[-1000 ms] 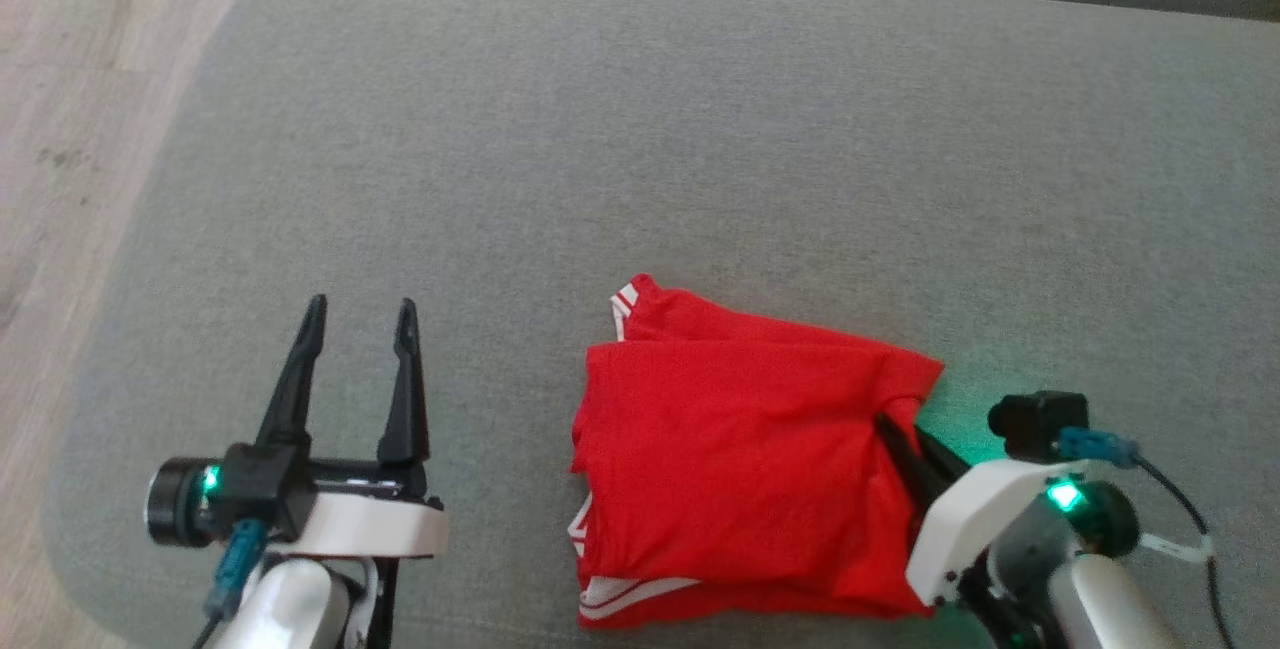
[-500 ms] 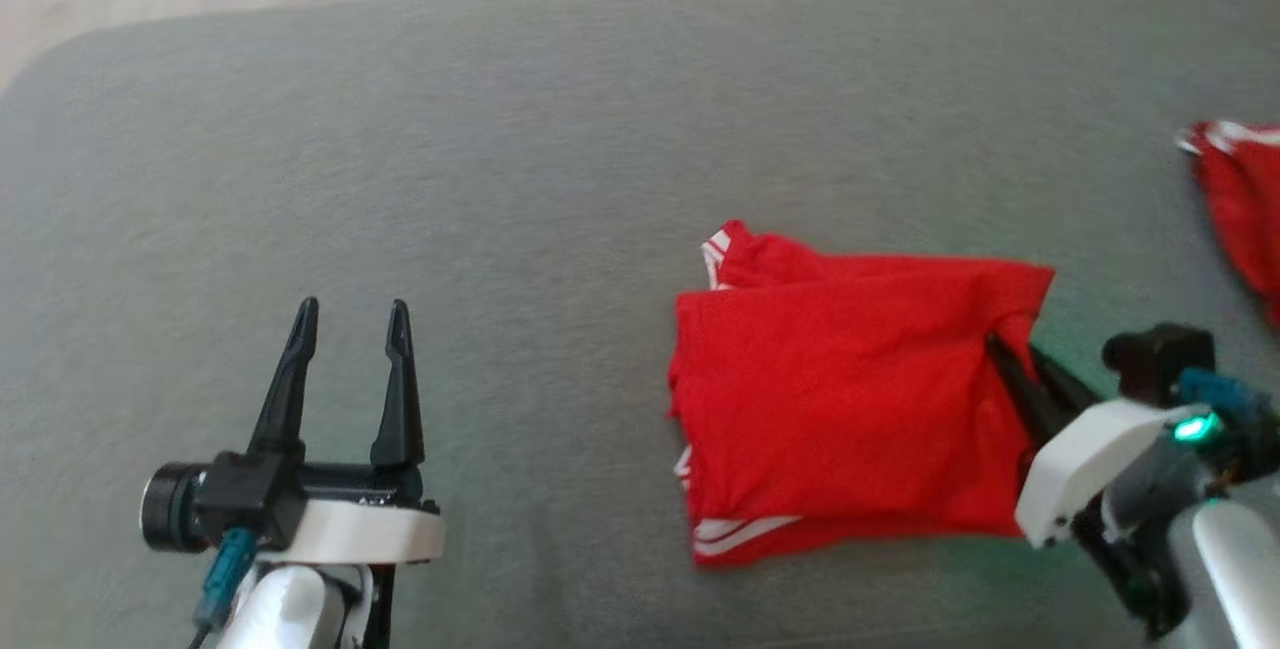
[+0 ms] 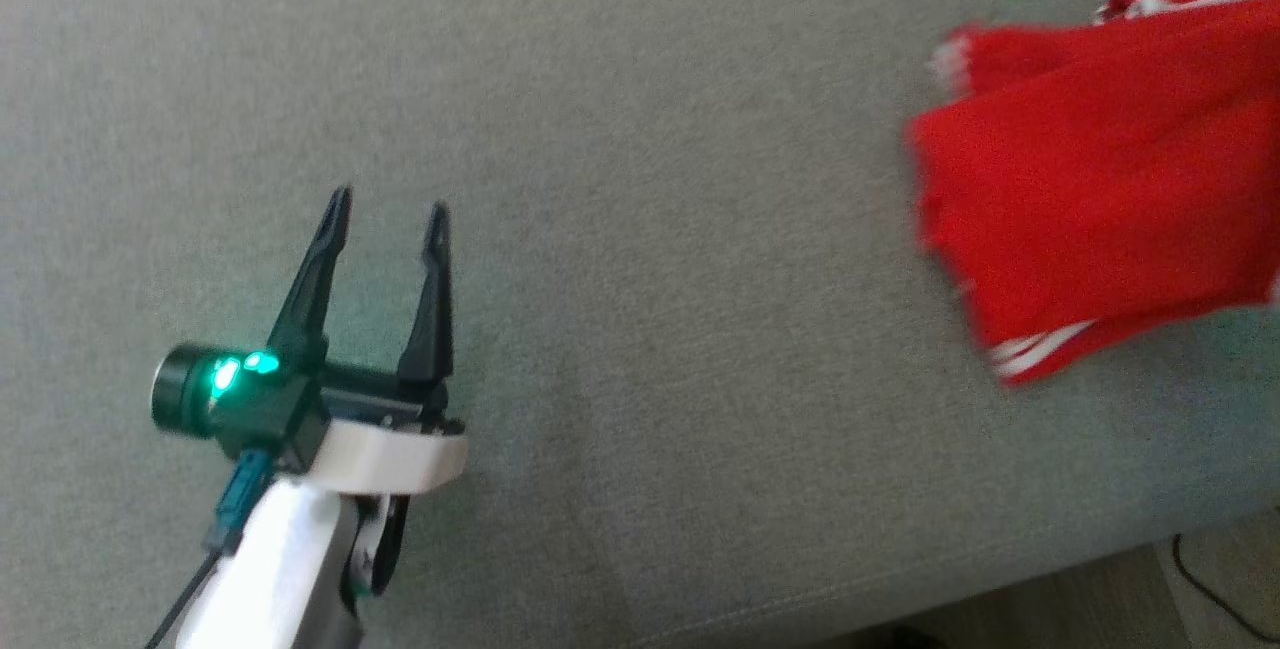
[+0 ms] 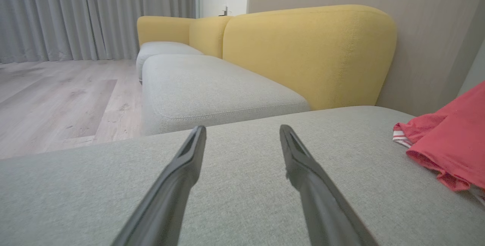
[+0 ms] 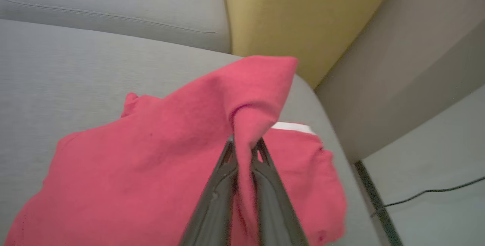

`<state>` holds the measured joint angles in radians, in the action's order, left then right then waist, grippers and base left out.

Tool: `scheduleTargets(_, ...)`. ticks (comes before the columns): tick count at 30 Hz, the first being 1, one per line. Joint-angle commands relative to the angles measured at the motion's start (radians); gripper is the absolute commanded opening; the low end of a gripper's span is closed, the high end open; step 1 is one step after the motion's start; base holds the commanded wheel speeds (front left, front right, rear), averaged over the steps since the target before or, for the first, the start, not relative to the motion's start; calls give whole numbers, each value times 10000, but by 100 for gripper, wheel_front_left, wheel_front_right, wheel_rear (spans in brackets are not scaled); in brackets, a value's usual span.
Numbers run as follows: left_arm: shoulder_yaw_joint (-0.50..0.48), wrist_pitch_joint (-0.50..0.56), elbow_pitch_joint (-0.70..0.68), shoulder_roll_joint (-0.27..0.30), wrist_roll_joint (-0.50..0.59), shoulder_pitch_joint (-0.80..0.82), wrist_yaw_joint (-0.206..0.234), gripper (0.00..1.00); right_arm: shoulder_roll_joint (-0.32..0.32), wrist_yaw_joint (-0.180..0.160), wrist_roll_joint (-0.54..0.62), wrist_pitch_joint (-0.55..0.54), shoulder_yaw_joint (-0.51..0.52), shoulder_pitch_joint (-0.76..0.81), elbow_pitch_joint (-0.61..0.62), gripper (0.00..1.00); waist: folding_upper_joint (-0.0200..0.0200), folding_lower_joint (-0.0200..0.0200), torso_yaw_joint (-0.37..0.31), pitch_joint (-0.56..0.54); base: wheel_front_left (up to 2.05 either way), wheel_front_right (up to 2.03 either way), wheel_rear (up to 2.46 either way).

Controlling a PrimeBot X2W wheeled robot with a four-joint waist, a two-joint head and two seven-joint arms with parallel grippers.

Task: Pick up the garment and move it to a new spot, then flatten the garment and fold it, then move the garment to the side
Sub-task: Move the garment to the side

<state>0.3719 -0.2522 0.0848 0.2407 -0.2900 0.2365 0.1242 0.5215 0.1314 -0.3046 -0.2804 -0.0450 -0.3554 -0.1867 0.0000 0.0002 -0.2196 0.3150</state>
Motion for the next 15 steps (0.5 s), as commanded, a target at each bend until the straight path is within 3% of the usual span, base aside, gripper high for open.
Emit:
scheduleTargets(1, -172, -73, -313, 113, 138, 556, -72, 100, 825, -7, 204, 34, 538, -314, 92, 0, 0, -2, 248, 647, 0, 0, 0)
scheduleTargets(5, 20, -76, -297, 62, 279, 1054, -227, 100, 1509, -7, 811, 10, 1835, -625, -426, 0, 0, -2, 523, 1141, 0, 0, 0)
scheduleTargets(11, 244, -82, -268, -33, 451, 1716, -419, 100, 1638, -7, 1868, 453, 3228, -1229, -1192, 3, 0, -2, 867, 1781, 0, 0, 0)
scheduleTargets(12, 273, -83, -261, -48, 475, 1813, -447, 100, 1582, -7, 2078, 560, 3382, -1297, -1278, 38, 0, -2, 907, 1861, 0, 0, 0)
scheduleTargets(13, 296, -84, -252, -60, 494, 1902, -476, 100, 1507, -7, 2279, 729, 3531, -1369, -1338, 96, 0, -2, 939, 1926, 0, 0, 0)
scheduleTargets(15, 323, -86, -222, -79, 521, 2042, -522, 100, 1283, -7, 2685, 928, 3889, -1476, -1517, 100, 0, -2, 981, 2007, 0, 0, 0)
